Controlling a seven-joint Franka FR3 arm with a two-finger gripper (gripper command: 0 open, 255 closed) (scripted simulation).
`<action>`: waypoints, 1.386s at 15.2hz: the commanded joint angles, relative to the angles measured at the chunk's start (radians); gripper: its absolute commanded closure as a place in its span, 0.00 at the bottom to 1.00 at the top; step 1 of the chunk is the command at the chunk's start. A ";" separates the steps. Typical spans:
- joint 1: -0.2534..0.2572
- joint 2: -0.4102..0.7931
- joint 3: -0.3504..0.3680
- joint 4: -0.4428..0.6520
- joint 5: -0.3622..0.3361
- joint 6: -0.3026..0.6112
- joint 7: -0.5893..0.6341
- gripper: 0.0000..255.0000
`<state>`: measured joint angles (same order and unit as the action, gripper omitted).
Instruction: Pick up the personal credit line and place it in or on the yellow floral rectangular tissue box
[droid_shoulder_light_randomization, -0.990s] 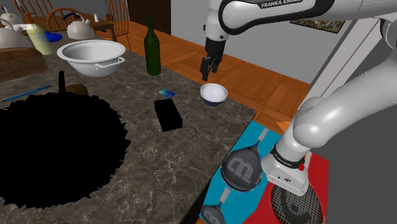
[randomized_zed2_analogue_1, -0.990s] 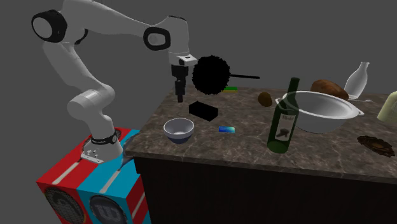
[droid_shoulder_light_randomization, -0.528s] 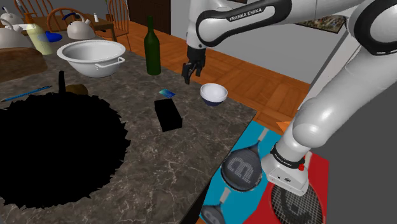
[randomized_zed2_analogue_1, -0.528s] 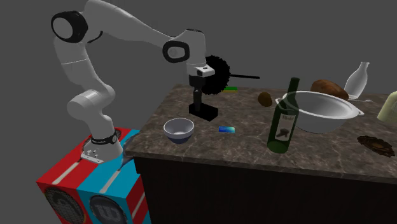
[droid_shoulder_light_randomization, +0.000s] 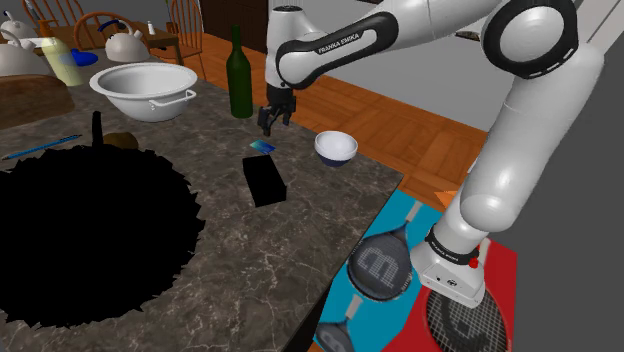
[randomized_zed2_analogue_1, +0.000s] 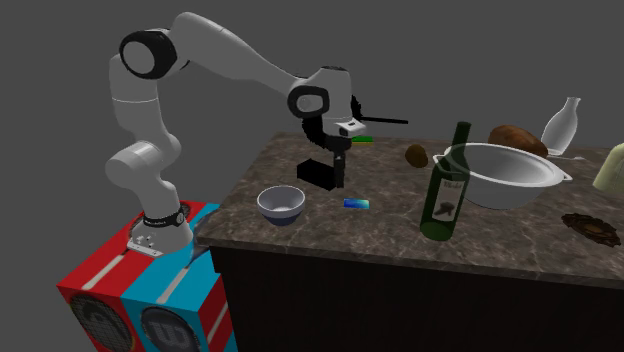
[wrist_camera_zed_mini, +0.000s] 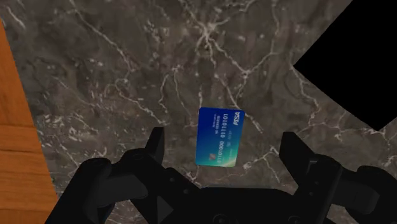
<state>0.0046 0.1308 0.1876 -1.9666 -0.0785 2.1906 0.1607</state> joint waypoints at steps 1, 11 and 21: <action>0.005 0.081 -0.003 0.075 -0.022 0.016 0.022 0.00; 0.036 0.324 -0.024 0.289 -0.078 0.071 0.079 0.00; 0.038 0.354 -0.028 0.286 -0.085 0.104 0.084 0.00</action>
<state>0.0423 0.4847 0.1593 -1.6810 -0.1638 2.2944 0.2443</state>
